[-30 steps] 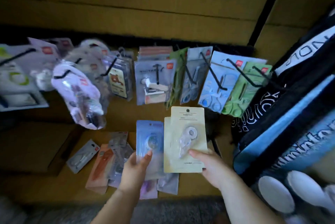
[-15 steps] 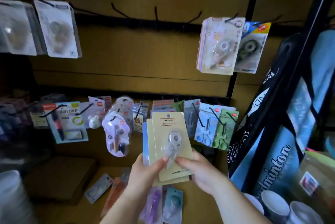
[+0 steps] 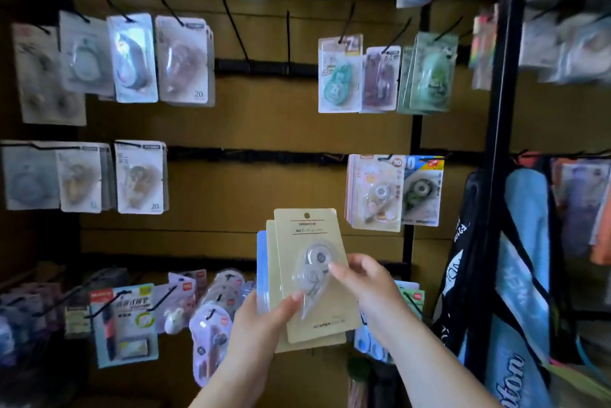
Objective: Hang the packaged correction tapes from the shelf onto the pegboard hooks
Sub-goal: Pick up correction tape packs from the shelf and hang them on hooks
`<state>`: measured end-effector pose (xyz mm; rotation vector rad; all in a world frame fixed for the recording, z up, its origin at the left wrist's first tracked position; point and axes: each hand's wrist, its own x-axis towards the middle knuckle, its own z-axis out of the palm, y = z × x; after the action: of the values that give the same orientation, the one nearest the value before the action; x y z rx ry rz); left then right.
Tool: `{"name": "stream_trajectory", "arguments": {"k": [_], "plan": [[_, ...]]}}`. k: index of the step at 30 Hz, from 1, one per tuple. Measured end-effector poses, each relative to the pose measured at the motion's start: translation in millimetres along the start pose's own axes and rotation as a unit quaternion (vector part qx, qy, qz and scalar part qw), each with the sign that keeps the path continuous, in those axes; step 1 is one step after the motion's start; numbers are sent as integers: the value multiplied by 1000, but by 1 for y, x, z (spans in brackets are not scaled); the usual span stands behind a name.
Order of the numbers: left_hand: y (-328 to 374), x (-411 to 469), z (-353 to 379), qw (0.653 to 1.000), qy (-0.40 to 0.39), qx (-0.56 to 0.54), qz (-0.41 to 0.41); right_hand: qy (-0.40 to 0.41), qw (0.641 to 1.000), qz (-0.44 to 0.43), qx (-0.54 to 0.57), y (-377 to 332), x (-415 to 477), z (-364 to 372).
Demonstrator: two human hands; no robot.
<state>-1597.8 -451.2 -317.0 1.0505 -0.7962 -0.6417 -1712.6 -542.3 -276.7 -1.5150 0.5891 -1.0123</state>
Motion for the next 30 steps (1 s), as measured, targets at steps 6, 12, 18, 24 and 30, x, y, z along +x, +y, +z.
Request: {"name": "stream_trajectory", "arguments": {"k": [6, 12, 18, 24, 30], "plan": [[20, 9, 3, 998, -46, -52, 10, 1, 995, -8, 100, -28, 7, 6], [30, 14, 5, 996, -53, -68, 7, 31, 989, -15, 141, -32, 16, 4], [28, 27, 5, 998, -10, -56, 0, 51, 990, -37, 129, -37, 29, -9], [25, 42, -4, 998, 17, -53, -12, 103, 987, -68, 106, -52, 58, -22], [22, 59, -13, 999, 27, -30, -15, 107, 990, -79, 50, -46, 87, -15]]}}
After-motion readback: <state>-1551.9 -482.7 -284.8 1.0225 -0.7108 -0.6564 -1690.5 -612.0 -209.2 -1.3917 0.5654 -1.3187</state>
